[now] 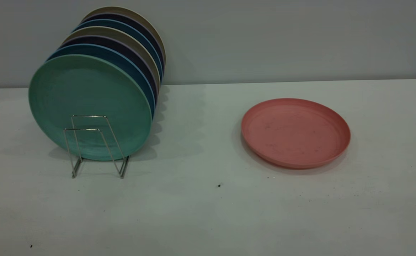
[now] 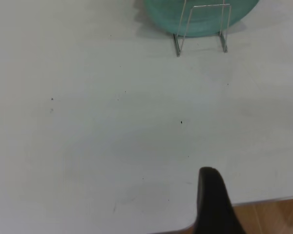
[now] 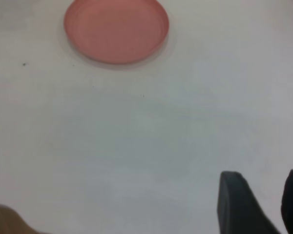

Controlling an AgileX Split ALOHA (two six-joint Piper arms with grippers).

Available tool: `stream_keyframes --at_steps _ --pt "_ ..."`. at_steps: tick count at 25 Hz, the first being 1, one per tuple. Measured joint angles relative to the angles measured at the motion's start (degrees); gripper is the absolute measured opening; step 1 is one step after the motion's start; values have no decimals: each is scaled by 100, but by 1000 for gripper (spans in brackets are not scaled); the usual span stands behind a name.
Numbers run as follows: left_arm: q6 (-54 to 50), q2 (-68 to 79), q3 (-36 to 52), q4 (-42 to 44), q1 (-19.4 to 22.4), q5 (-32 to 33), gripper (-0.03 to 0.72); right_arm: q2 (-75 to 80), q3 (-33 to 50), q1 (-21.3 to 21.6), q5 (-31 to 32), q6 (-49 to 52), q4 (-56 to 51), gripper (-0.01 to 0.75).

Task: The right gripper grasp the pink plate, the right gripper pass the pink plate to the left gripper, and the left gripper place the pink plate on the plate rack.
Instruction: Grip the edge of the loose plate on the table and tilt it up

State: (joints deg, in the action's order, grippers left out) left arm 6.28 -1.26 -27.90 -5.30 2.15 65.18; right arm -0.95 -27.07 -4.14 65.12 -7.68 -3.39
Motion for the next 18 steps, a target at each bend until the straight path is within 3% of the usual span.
stream_keyframes --at_steps 6,9,14,18 --pt "0 0 -30 -77 0 -118 457 0 0 0 0 0 1 239" --pt "13 0 -70 -570 0 -782 439 187 -75 0 -133 -106 1 239" --pt "18 561 -75 -1114 0 -1540 431 880 -116 0 -1356 -266 -41 239" --pt "230 1615 -75 -1808 0 -1902 429 1981 -123 0 -2403 -557 -682 239"
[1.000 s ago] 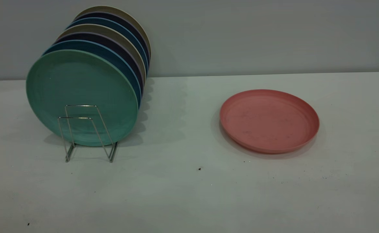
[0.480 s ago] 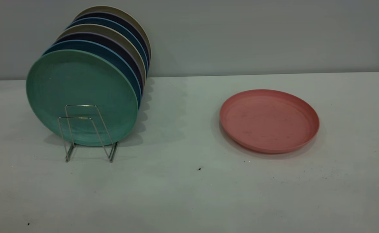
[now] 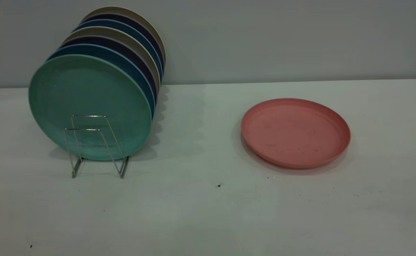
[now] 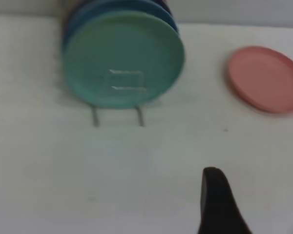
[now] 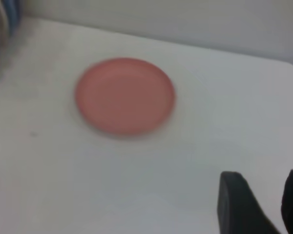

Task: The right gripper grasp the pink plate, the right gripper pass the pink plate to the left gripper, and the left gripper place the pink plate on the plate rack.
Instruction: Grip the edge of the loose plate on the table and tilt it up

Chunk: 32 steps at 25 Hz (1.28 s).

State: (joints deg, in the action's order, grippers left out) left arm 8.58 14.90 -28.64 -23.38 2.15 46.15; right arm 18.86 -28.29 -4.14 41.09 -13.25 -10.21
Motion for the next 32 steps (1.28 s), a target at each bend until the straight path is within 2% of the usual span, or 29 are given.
stream_keyframes --at_steps 3,7,11,13,19,23,28,32 --pt "693 912 0 -714 0 -264 429 1061 -7 0 -411 -794 -1064 239" --pt "1976 2141 0 -1935 0 -574 432 2605 -155 0 -557 -2581 -3065 262" --pt "3177 3174 0 -3102 0 -839 478 4120 -566 0 -582 -4283 -4896 320" --pt "3613 3580 0 -3583 0 -962 503 4865 -803 0 -627 -4788 -5522 348" --pt "4055 4365 0 -4416 0 -1270 524 6798 -1579 163 -810 -5282 -6039 373" --pt "4215 4431 0 -4497 0 -1311 524 7924 -2104 764 -452 -5459 -6111 375" --pt "4254 4431 0 -4536 0 -1293 524 9251 -2773 1569 303 -5525 -6216 360" --pt "4255 4431 0 -4536 0 -1293 524 10097 -3287 1688 346 -5525 -6256 341"
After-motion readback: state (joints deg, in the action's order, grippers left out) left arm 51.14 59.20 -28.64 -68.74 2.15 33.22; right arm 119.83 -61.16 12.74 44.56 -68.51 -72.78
